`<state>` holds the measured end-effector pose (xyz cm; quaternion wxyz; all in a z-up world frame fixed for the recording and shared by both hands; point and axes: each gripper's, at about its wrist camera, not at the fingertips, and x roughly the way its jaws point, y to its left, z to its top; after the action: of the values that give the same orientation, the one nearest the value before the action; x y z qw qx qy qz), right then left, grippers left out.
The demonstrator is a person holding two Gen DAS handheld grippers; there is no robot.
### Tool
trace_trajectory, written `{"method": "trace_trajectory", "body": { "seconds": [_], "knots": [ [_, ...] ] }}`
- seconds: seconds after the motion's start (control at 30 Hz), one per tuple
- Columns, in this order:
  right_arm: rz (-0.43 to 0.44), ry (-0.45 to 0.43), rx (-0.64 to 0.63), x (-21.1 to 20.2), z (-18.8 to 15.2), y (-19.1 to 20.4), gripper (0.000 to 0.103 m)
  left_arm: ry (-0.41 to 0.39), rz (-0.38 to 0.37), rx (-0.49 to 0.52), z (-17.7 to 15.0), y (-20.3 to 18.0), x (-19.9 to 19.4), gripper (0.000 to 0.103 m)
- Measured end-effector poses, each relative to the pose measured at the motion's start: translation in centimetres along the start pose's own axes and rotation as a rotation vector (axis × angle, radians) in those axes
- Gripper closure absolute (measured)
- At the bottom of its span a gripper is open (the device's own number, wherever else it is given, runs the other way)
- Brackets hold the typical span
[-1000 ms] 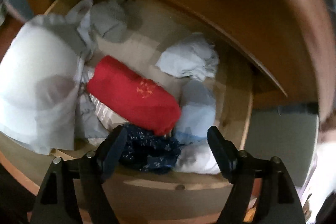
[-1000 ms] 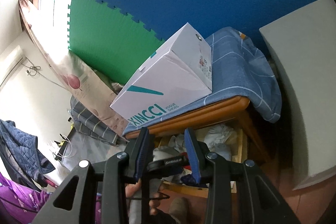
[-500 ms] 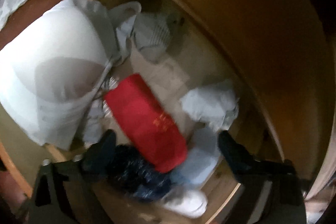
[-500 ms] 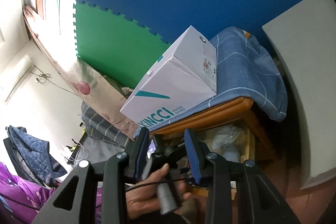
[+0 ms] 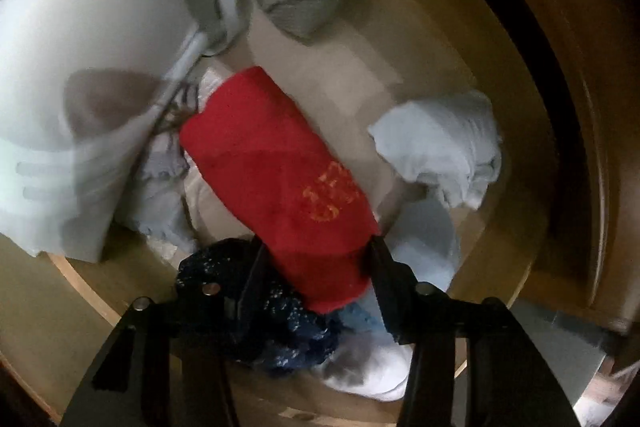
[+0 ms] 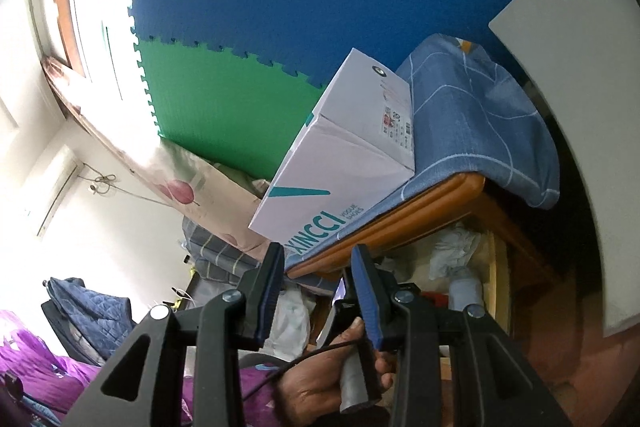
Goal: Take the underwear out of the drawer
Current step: 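Reach the left gripper down to the red knit item in the drawer, then grasp the red knit item with the left gripper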
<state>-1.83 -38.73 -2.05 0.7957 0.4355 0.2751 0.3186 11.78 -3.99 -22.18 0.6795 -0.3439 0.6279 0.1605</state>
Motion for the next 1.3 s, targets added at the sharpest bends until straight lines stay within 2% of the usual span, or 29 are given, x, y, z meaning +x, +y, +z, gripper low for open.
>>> {"method": "trace_trajectory", "body": {
  "seconds": [0.03, 0.1, 0.17, 0.27, 0.4, 0.53, 0.67, 0.7, 0.9, 1.0, 1.13, 1.3],
  "knots": [
    [0.004, -0.001, 0.002, 0.0, 0.0, 0.0, 0.066, 0.014, -0.002, -0.017, 0.2, 0.0, 0.2, 0.059],
    [0.009, 0.000, 0.002, 0.0, 0.0, 0.0, 0.066, 0.028, -0.012, -0.011, 0.5, -0.2, 0.4, 0.068],
    [0.008, 0.001, 0.000, -0.1, 0.0, -0.1, 0.066, 0.027, -0.055, 0.012, 0.5, -0.2, 0.0, 0.078],
    [0.007, -0.004, 0.007, -0.3, 0.1, -0.3, 0.066, 0.018, -0.096, 0.047, 0.5, -0.2, -0.3, 0.083],
    [-0.007, -0.013, 0.017, -0.5, 0.2, -0.5, 0.066, -0.035, -0.169, 0.125, 0.3, -1.0, -1.3, 0.084],
    [-0.043, -0.005, 0.007, -0.1, 0.1, -0.5, 0.066, -0.064, -0.251, 0.131, -0.1, -0.5, -3.4, 0.084],
    [-0.099, 0.027, -0.043, 0.7, -0.2, 0.2, 0.066, -0.075, -0.300, 0.134, -0.1, 0.2, -5.0, 0.084],
    [-0.110, 0.037, -0.054, 0.9, -0.2, 0.3, 0.066, -0.084, -0.308, 0.144, -1.3, 0.0, -5.1, 0.083],
    [-0.181, 0.109, -0.107, 2.7, -0.9, 0.9, 0.066, -0.115, -0.351, 0.259, -3.5, 1.3, -8.8, 0.083],
    [-0.217, 0.137, -0.138, 3.6, -1.3, 1.3, 0.066, -0.155, -0.374, 0.341, -4.1, 2.2, -11.0, 0.083],
    [-0.294, 0.234, -0.218, 6.4, -2.3, 2.4, 0.066, -0.216, -0.408, 0.443, -4.2, 3.3, -13.8, 0.083],
    [-0.531, 0.528, -0.466, 14.6, -5.9, 3.3, 0.066, -0.269, -0.443, 0.578, -5.1, 5.0, -17.3, 0.083]
  ]
}}
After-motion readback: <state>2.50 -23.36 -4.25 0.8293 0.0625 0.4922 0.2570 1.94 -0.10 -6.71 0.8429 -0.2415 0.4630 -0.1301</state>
